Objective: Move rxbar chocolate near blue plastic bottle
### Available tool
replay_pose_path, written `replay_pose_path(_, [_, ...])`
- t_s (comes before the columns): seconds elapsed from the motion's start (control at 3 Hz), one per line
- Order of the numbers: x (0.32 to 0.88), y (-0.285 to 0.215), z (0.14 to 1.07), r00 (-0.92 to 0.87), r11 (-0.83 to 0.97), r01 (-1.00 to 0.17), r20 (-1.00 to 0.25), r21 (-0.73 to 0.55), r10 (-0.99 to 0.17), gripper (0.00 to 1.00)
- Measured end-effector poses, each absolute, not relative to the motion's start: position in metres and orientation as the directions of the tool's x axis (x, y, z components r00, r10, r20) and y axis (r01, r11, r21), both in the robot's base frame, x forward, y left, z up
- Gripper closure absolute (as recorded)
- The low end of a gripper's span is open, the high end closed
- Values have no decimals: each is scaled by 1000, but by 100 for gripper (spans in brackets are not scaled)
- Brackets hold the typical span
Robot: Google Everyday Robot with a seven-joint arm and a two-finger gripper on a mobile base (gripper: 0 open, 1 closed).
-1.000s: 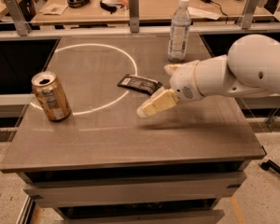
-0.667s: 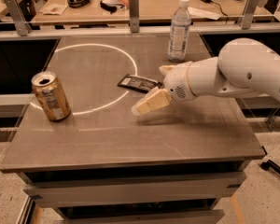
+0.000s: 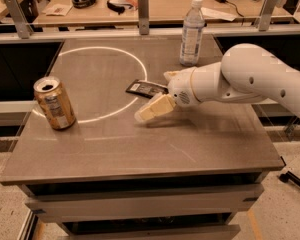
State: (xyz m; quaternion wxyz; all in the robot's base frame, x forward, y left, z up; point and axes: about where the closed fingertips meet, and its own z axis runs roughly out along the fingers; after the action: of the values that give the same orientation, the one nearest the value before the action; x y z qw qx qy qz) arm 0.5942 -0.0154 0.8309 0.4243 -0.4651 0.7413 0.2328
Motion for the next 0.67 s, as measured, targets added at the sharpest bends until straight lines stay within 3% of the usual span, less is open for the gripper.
replay_pose_path(0.33, [601, -16, 826, -221, 465, -885, -844, -37, -488, 0])
replay_pose_path(0.67, [607, -17, 826, -235, 474, -880, -848, -22, -475, 18])
